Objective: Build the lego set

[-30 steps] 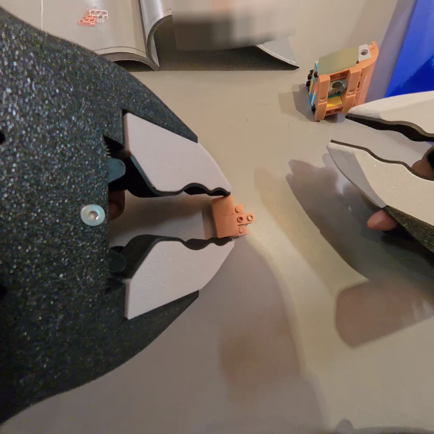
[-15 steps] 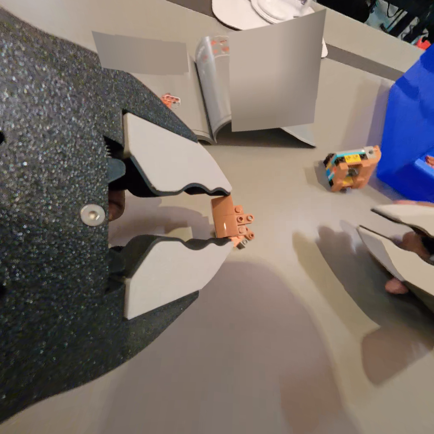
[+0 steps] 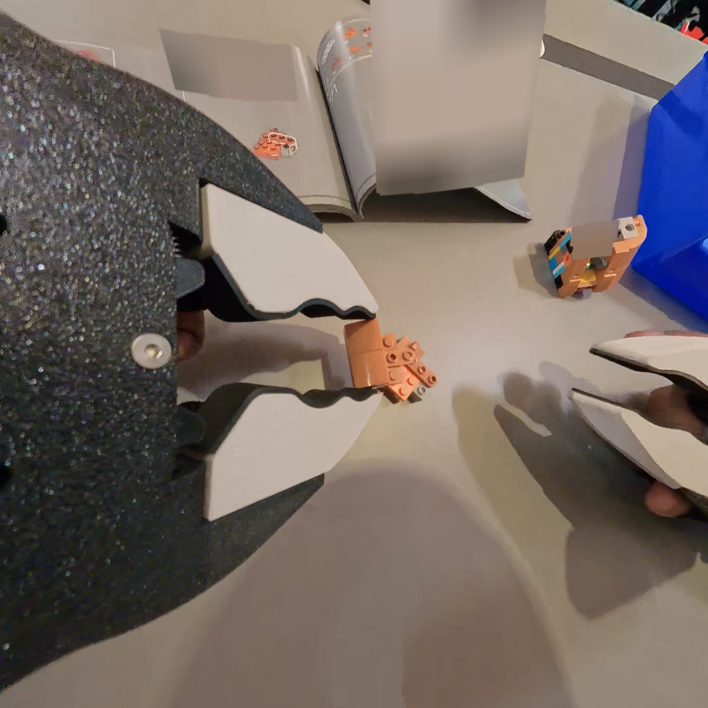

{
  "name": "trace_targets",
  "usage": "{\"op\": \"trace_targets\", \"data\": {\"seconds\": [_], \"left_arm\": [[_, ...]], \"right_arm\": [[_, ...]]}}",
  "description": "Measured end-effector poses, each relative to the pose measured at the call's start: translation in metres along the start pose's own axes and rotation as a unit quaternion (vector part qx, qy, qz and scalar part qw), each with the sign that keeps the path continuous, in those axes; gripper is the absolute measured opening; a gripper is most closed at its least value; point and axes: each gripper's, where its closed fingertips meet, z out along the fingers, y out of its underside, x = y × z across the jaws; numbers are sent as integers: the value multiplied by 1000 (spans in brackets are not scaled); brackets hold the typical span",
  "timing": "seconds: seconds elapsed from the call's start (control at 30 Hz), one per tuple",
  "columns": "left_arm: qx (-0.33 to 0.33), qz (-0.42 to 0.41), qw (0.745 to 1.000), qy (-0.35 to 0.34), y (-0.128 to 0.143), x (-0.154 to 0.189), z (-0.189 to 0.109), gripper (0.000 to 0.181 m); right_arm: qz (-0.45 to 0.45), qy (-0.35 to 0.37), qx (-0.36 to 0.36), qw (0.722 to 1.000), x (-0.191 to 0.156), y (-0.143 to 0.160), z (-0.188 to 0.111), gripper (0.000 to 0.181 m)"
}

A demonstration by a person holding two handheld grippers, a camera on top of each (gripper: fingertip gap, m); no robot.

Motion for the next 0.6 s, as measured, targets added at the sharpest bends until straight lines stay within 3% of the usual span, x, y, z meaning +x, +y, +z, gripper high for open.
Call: {"op": "trace_targets", "data": {"seconds": [0.3,0.6], "left_arm": [[-20,17,1000,8,10,2,4,34],[-37,39,999,-4,17,-4,5,34]], "right_arm": [[-4,-43,-33,999,-27,-14,31,20],[51,-80,-138,986,-36,-3,66,37]]}}
